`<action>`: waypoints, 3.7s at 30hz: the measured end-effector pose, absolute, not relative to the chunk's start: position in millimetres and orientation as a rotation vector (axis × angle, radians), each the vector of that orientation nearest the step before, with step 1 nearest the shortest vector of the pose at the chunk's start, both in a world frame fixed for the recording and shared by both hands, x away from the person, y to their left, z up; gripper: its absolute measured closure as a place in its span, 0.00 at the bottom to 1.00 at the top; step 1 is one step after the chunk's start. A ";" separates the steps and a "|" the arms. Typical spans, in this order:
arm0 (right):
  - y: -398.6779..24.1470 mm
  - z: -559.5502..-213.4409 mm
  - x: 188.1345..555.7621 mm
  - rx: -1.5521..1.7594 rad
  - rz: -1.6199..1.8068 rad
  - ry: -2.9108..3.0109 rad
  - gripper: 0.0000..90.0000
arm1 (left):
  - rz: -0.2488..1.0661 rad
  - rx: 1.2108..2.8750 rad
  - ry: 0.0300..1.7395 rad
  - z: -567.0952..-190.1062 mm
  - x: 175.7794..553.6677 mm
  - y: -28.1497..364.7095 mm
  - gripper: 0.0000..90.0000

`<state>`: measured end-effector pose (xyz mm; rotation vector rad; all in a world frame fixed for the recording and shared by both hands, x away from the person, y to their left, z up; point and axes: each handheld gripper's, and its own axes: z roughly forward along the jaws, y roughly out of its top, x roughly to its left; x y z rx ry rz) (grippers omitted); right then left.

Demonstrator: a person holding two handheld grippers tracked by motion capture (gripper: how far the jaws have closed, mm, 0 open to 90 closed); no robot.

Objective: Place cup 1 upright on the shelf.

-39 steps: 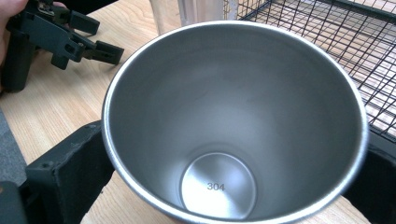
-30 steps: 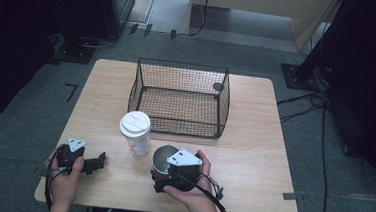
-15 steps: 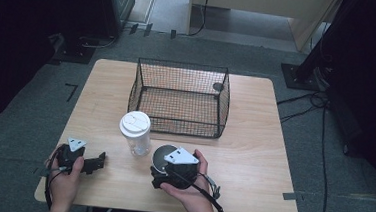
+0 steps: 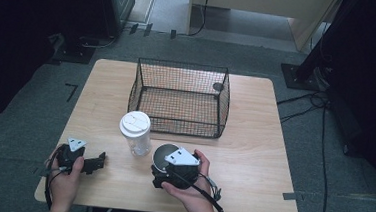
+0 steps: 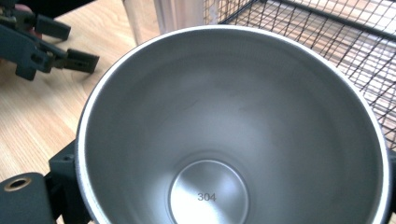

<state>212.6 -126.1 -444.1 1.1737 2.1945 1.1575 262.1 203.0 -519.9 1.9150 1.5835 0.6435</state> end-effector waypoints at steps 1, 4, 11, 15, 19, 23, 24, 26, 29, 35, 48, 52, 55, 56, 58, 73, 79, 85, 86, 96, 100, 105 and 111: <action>-127.0 -442.2 212.5 1.183 1.161 2.180 0.08 | 0.644 1.916 1.583 -519.9 262.1 203.0 0.00; -127.9 -441.1 212.2 1.174 1.162 2.180 0.08 | 0.644 1.915 1.583 -519.9 262.1 203.0 0.00; -131.2 -433.7 210.8 1.169 1.160 2.161 0.08 | 0.644 1.915 1.583 -519.9 262.1 203.0 0.00; -134.3 -427.9 211.0 1.173 1.166 2.140 0.08 | 0.644 1.915 1.583 -519.9 262.1 203.0 0.00; -138.0 -423.2 211.3 1.177 1.177 2.123 0.08 | 0.644 1.915 1.584 -519.9 262.1 203.0 0.00; -140.3 -420.4 211.5 1.176 1.175 2.115 0.08 | 0.644 1.915 1.583 -519.9 262.1 203.0 0.00; -141.7 -418.5 211.8 1.179 1.179 2.107 0.08 | 0.644 1.915 1.583 -520.0 262.1 203.0 0.00; -143.4 -416.4 212.4 1.179 1.182 2.100 0.08 | 0.644 1.914 1.584 -520.0 262.1 202.9 0.00; -145.7 -412.6 213.6 1.184 1.187 2.090 0.08 | 0.644 1.915 1.583 -519.9 262.1 203.0 0.00; -149.4 -405.2 215.7 1.170 1.192 2.074 0.08 | 0.644 1.915 1.583 -519.9 262.1 203.0 0.00; -159.9 -389.4 220.6 1.160 1.213 2.013 0.08 | 0.645 1.915 1.583 -520.0 262.1 202.9 0.00; -164.3 -382.6 222.5 1.145 1.244 1.994 0.08 | 0.645 1.914 1.583 -520.0 262.1 202.9 0.00; -167.5 -379.2 223.9 1.155 1.261 1.953 0.08 | 0.644 1.915 1.584 -519.9 262.1 203.0 0.00; -168.8 -378.1 224.2 1.155 1.265 1.936 0.08 | 0.644 1.915 1.584 -519.9 262.1 202.9 0.00; -170.2 -376.7 224.6 1.155 1.273 1.922 0.08 | 0.644 1.915 1.584 -519.9 262.1 202.9 0.00; -182.6 -354.7 235.1 1.119 1.303 1.780 0.08 | 0.643 1.917 1.584 -519.7 262.1 203.0 0.00; -186.9 -350.4 241.8 1.119 1.316 1.729 0.08 | 0.643 1.917 1.584 -519.8 262.1 203.0 0.00; -191.6 -349.5 248.6 1.131 1.324 1.669 0.08 | 0.643 1.916 1.584 -519.8 262.1 202.9 0.00; -192.3 -349.5 249.9 1.133 1.325 1.662 0.08 | 0.643 1.916 1.584 -519.8 262.1 202.9 0.00; -192.9 -344.7 259.5 1.099 1.337 1.614 0.08 | 0.643 1.917 1.584 -519.7 262.1 203.0 0.00; -193.4 -341.3 264.2 1.088 1.345 1.586 0.08 | 0.643 1.917 1.584 -519.7 262.1 203.0 0.00; -193.6 -339.1 273.0 1.088 1.345 1.562 0.08 | 0.643 1.916 1.585 -519.8 262.1 202.9 0.00; -192.6 -341.0 286.4 1.100 1.341 1.555 0.08 | 0.643 1.915 1.585 -519.8 262.1 202.9 0.00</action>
